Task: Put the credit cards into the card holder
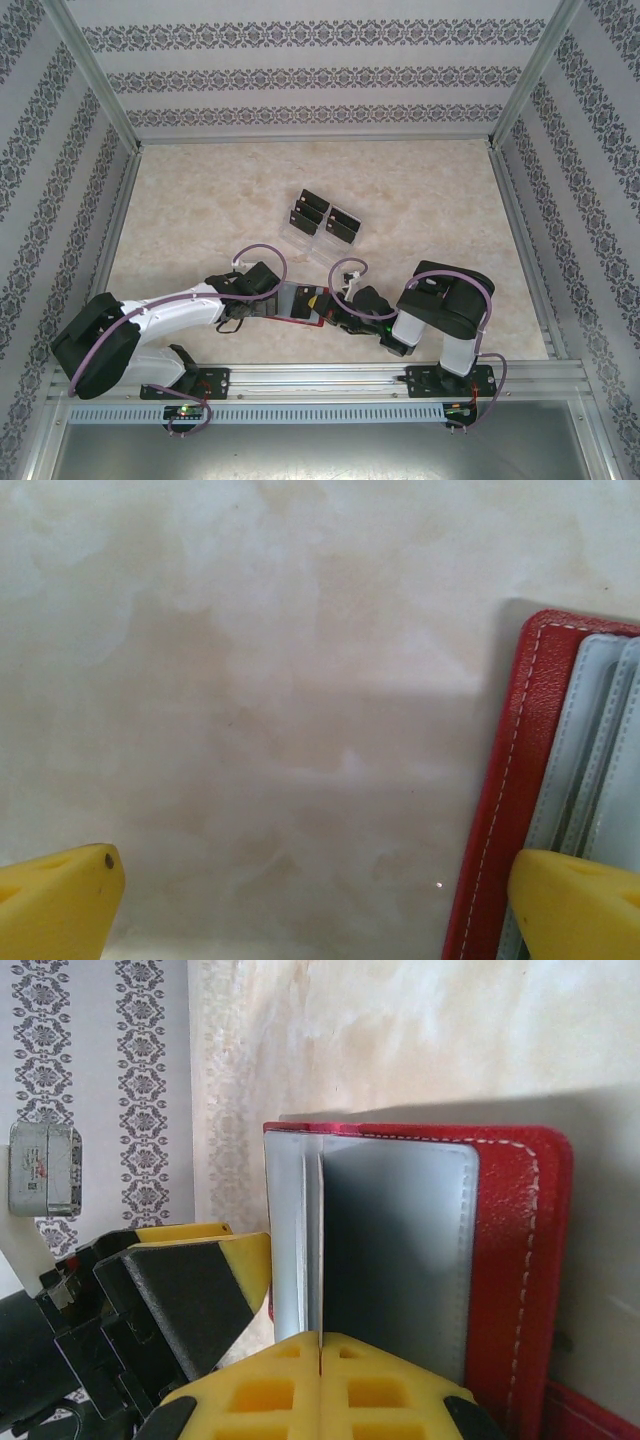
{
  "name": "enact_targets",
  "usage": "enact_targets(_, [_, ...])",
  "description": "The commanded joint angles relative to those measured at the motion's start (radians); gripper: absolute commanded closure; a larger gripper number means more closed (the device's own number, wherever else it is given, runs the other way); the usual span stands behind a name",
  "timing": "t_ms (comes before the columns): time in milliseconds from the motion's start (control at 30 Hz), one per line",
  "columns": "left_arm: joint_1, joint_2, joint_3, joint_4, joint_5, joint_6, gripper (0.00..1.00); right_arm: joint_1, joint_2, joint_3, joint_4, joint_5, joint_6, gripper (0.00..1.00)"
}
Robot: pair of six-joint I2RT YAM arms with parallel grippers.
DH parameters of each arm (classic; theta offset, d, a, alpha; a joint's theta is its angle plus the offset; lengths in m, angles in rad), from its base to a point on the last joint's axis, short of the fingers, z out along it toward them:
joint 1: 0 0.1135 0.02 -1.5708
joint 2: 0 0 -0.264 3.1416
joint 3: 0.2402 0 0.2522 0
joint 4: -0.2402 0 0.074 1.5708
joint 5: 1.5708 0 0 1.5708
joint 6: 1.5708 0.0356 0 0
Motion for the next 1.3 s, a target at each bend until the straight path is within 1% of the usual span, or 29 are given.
enact_targets(0, [-0.014,0.010,-0.042,-0.046,-0.011,-0.008,0.00,-0.011,-0.026,0.008,0.046,-0.018,-0.021,1.00])
enact_targets(667, [-0.015,0.008,-0.046,-0.044,-0.009,-0.009,0.00,-0.012,-0.021,0.024,0.048,-0.034,-0.026,1.00])
enact_targets(933, [-0.015,0.007,-0.049,-0.043,-0.010,-0.012,0.00,-0.012,-0.051,0.008,0.045,-0.030,-0.032,1.00])
enact_targets(1267, [-0.015,0.007,-0.049,-0.047,-0.011,-0.016,0.00,-0.009,0.008,0.054,0.048,-0.048,-0.024,1.00])
